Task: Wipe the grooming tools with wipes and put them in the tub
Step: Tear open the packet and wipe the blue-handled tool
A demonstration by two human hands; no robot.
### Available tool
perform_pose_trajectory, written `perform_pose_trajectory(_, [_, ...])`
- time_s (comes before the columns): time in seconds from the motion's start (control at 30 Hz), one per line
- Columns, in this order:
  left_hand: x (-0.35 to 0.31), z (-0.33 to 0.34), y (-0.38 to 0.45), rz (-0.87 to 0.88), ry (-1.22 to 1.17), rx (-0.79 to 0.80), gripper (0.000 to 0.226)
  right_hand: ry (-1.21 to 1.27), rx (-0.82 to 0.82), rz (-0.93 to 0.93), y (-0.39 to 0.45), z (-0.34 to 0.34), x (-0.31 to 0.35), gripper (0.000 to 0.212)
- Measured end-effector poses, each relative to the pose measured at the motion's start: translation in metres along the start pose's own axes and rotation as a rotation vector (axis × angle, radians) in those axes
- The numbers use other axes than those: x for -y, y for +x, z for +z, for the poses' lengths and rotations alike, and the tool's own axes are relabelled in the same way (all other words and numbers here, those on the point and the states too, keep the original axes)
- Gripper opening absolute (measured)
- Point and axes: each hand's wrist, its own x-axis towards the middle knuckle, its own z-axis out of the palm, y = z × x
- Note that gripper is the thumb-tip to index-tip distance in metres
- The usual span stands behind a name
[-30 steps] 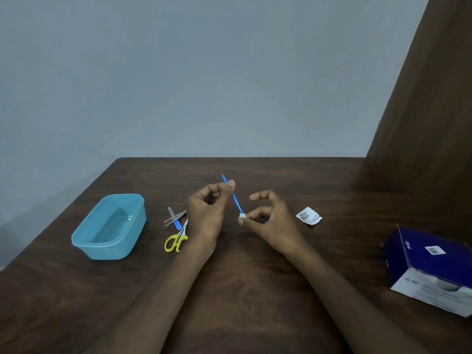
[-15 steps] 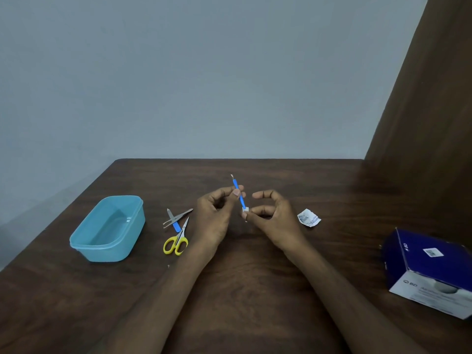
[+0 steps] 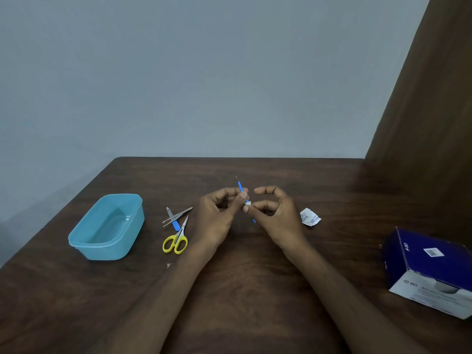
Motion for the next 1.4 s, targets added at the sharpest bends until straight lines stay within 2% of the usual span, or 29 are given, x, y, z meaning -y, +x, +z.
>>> perform_pose_trajectory(0.2, [-0.009, 0.001, -0.004, 0.040, -0.035, 0.056, 0.017, -0.023, 0.117, 0.057, 0.001, -0.006, 0.002, 0.044])
perform_pose_trajectory(0.27, [-0.005, 0.001, -0.003, 0.025, 0.013, 0.027, 0.018, 0.017, 0.082, 0.061, 0.000, -0.007, 0.004, 0.044])
perform_pose_trajectory(0.4, [0.001, -0.002, -0.003, 0.050, 0.281, -0.032, 0.029, 0.293, -0.072, 0.094, 0.001, -0.006, 0.013, 0.047])
perform_pose_trajectory(0.53, [-0.005, 0.006, -0.008, 0.098, 0.216, 0.082, 0.028, 0.446, -0.132, 0.102, 0.002, -0.003, 0.015, 0.043])
perform_pose_trajectory(0.63, [0.001, 0.008, -0.004, 0.126, 0.223, 0.168, 0.028, 0.492, -0.114, 0.138, 0.003, -0.002, 0.014, 0.042])
perform_pose_trajectory(0.73, [0.003, 0.009, -0.003, 0.155, 0.226, 0.189, 0.022, 0.504, -0.091, 0.165, 0.005, 0.000, 0.013, 0.044])
perform_pose_trajectory(0.83, [0.003, 0.008, -0.001, 0.149, 0.193, 0.140, 0.013, 0.478, -0.100, 0.167, 0.005, 0.000, 0.012, 0.048])
perform_pose_trajectory(1.03, [-0.007, 0.007, -0.006, 0.164, 0.249, 0.055, 0.002, 0.516, -0.165, 0.166, 0.007, -0.006, 0.012, 0.042])
perform_pose_trajectory(1.13, [-0.011, 0.005, -0.010, 0.176, 0.281, 0.031, 0.003, 0.557, -0.201, 0.173, 0.008, -0.010, 0.012, 0.043])
perform_pose_trajectory(1.23, [-0.007, 0.007, -0.008, 0.183, 0.243, 0.081, 0.010, 0.593, -0.225, 0.189, 0.008, -0.013, 0.013, 0.043])
perform_pose_trajectory(1.4, [0.002, 0.007, -0.004, 0.164, 0.259, 0.109, 0.024, 0.545, -0.174, 0.216, 0.008, -0.011, 0.010, 0.043])
